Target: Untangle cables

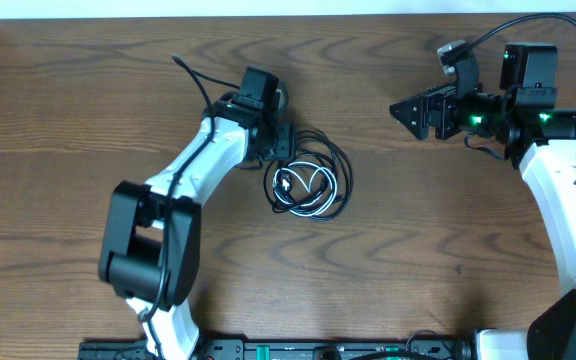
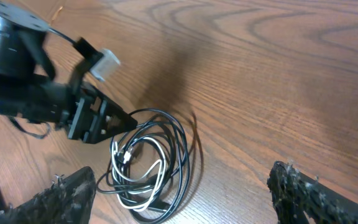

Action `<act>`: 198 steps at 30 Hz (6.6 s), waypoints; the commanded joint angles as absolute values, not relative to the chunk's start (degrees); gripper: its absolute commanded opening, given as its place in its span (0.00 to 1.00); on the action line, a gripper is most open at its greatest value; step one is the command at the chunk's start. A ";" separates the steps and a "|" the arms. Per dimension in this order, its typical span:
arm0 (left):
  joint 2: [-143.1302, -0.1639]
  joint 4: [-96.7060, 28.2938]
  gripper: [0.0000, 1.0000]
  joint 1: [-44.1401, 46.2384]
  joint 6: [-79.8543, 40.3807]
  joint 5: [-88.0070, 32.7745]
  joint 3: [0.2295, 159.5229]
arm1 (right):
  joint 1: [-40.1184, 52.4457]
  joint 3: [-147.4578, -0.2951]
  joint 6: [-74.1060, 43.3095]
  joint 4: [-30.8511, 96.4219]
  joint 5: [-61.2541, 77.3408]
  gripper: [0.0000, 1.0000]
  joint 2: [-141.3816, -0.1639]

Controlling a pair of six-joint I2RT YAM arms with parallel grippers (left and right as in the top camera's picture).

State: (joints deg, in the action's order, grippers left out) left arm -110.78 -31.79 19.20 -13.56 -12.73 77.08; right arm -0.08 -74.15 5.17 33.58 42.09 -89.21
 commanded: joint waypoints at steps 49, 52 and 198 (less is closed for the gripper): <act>-87.44 -9.74 0.07 7.57 -44.27 -57.19 83.57 | 12.58 -75.22 -5.48 22.22 44.51 0.69 -96.77; -87.44 -3.92 0.08 7.01 -49.34 -61.19 83.57 | 13.67 -75.22 -6.70 20.08 44.49 0.70 -98.48; -91.53 -44.77 0.08 1.04 -27.42 -5.28 80.84 | 25.50 -75.26 -10.22 13.37 -1.61 0.28 -121.95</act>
State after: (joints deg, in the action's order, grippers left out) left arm -91.26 -44.64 1.21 -28.40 -6.46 81.23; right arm 25.17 -74.96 -10.35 12.71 2.02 -119.85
